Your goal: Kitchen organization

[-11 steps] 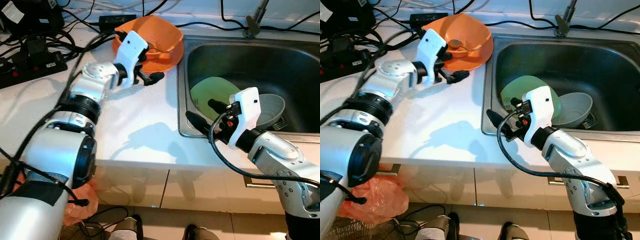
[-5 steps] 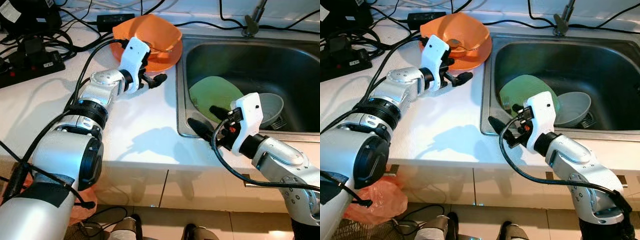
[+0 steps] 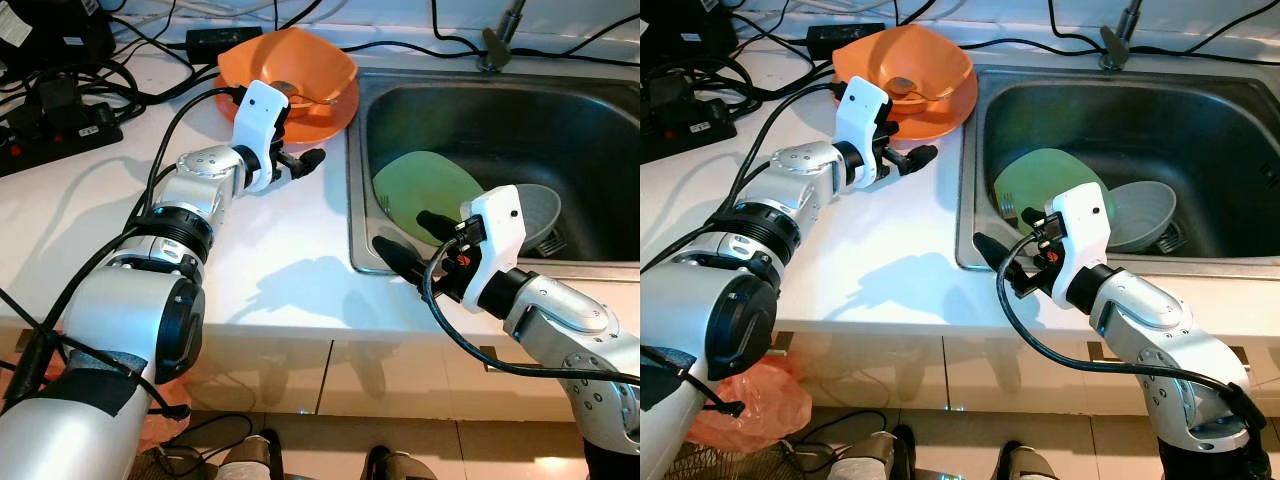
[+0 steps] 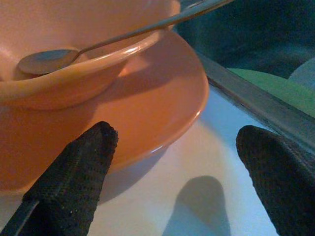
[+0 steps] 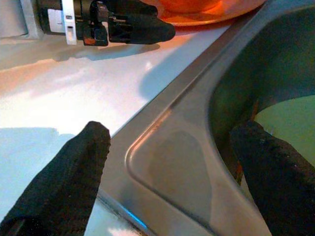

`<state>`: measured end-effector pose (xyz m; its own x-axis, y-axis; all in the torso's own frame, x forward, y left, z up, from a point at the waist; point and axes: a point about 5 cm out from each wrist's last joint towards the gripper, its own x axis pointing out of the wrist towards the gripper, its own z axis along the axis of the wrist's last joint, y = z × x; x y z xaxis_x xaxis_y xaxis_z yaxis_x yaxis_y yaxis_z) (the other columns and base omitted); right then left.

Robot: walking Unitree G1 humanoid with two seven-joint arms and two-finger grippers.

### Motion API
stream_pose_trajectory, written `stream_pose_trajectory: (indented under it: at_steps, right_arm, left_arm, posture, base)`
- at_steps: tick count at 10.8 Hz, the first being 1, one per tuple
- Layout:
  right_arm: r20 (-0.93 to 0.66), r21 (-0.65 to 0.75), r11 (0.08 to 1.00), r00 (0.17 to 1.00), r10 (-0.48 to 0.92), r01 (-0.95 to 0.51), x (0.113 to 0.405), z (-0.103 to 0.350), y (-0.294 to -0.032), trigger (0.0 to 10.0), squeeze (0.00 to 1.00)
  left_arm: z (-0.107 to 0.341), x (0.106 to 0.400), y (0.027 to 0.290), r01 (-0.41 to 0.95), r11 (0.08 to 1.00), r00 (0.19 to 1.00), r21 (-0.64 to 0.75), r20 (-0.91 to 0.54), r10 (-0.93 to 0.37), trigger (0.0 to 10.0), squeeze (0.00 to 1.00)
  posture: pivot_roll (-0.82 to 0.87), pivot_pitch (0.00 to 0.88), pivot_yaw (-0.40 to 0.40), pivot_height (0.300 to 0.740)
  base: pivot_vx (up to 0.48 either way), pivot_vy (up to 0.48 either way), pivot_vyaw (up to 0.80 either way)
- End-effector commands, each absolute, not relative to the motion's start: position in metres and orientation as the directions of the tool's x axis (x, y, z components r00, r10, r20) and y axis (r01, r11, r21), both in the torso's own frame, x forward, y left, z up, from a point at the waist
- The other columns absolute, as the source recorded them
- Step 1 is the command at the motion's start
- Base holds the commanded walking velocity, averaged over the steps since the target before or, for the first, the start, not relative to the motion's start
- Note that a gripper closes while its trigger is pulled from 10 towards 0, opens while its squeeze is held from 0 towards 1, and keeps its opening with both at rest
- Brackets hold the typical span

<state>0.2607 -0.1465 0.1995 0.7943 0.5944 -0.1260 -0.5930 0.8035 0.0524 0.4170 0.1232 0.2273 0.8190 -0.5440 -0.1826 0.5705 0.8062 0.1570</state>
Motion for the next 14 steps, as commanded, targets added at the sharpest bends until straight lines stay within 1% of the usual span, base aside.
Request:
stream_pose_trajectory:
  at_steps: [1,2,5,6,8,9,14]
  right_arm:
    - [-0.126,0.06,0.801,0.792,0.598,-0.595,0.259,0.2,-0.146,10.0,0.0]
    - [-0.123,0.061,0.801,0.792,0.598,-0.596,0.26,0.2,-0.145,10.0,0.0]
    - [-0.117,0.06,0.801,0.793,0.598,-0.595,0.262,0.2,-0.145,10.0,0.0]
    - [-0.115,0.059,0.801,0.793,0.598,-0.596,0.263,0.2,-0.145,10.0,0.0]
    - [-0.11,0.057,0.799,0.792,0.601,-0.599,0.265,0.201,-0.144,10.0,0.0]
    - [-0.109,0.058,0.799,0.792,0.601,-0.599,0.265,0.201,-0.144,10.0,0.0]
    - [-0.105,0.057,0.797,0.79,0.604,-0.602,0.266,0.2,-0.143,10.0,0.0]
  left_arm:
    - [0.202,0.411,0.122,0.616,0.778,0.773,0.122,-0.284,-0.568,10.0,0.0]
    - [0.196,0.407,0.118,0.68,0.722,0.716,0.124,-0.322,-0.619,10.0,0.0]
    - [0.182,0.398,0.117,0.787,0.611,0.589,0.085,-0.401,-0.702,10.0,0.0]
    - [0.179,0.396,0.118,0.799,0.597,0.569,0.072,-0.412,-0.712,10.0,0.0]
    - [0.176,0.394,0.12,0.817,0.573,0.541,0.065,-0.429,-0.724,10.0,0.0]
    - [0.176,0.394,0.121,0.819,0.571,0.539,0.066,-0.429,-0.725,10.0,0.0]
    - [0.182,0.396,0.125,0.811,0.577,0.557,0.094,-0.425,-0.713,10.0,0.0]
  posture:
    - [-0.1,0.191,0.003,0.74]
    - [-0.1,0.188,0.005,0.74]
    - [-0.09,0.176,0.007,0.74]
    - [-0.08,0.171,0.006,0.74]
    - [-0.08,0.164,0.006,0.74]
    - [-0.07,0.161,0.006,0.74]
    - [-0.07,0.157,0.006,0.74]
  base:
    - [0.0,0.0,0.0]
    - [0.0,0.0,0.0]
    - [0.0,0.0,0.0]
    - [0.0,0.0,0.0]
    - [0.0,0.0,0.0]
    - [0.0,0.0,0.0]
    - [0.0,0.0,0.0]
